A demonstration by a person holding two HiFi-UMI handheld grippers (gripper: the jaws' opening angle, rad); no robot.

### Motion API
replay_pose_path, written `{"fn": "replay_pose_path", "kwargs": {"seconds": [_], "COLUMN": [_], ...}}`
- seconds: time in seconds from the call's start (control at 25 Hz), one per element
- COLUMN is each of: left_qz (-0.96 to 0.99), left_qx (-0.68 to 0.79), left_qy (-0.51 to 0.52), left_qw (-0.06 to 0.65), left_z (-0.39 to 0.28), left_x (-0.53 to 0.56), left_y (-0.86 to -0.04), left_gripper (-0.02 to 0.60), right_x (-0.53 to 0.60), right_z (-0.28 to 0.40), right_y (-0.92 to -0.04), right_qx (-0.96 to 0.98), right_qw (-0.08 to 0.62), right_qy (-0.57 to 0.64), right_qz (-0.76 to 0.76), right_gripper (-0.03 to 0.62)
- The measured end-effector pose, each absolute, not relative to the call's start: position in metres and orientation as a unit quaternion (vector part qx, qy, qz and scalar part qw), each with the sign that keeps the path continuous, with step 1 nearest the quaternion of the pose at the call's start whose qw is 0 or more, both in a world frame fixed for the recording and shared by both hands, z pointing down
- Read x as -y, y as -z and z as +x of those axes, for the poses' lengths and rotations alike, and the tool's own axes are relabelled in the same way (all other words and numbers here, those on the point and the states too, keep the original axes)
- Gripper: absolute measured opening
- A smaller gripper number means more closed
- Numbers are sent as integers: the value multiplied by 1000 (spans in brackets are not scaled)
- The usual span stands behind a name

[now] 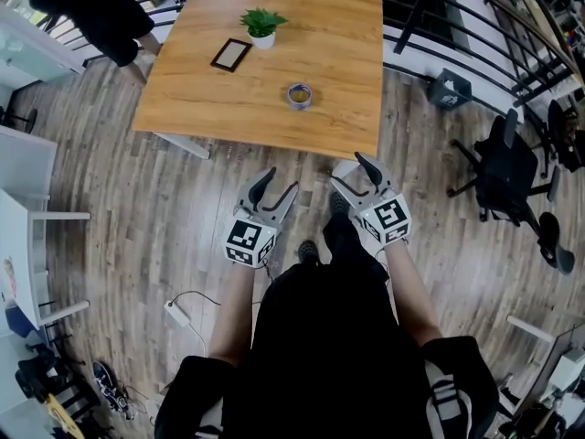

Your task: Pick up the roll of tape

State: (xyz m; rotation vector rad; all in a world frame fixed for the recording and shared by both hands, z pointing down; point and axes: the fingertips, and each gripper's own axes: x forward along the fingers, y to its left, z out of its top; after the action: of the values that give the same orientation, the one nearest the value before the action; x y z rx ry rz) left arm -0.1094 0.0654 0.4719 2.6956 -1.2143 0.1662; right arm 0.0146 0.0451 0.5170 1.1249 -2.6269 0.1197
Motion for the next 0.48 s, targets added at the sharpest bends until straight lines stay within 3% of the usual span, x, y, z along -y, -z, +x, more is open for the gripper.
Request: {"fn": "replay_pose_path", "kwargs": {"seconds": [0.48], "left_qz": [901], "left_qx": [416], "left_qy": [-62], "left_qw": [107], "left_z": [-92], "left_x": [-17], "left_y": [-478], "left_gripper": [219], "right_x": [5], "right_z": [25], "right_y": [-525], "right_qx": [916], "right_qw": [149], "right_qy": [-55], "right_qz": [369], "right_gripper": [333]}}
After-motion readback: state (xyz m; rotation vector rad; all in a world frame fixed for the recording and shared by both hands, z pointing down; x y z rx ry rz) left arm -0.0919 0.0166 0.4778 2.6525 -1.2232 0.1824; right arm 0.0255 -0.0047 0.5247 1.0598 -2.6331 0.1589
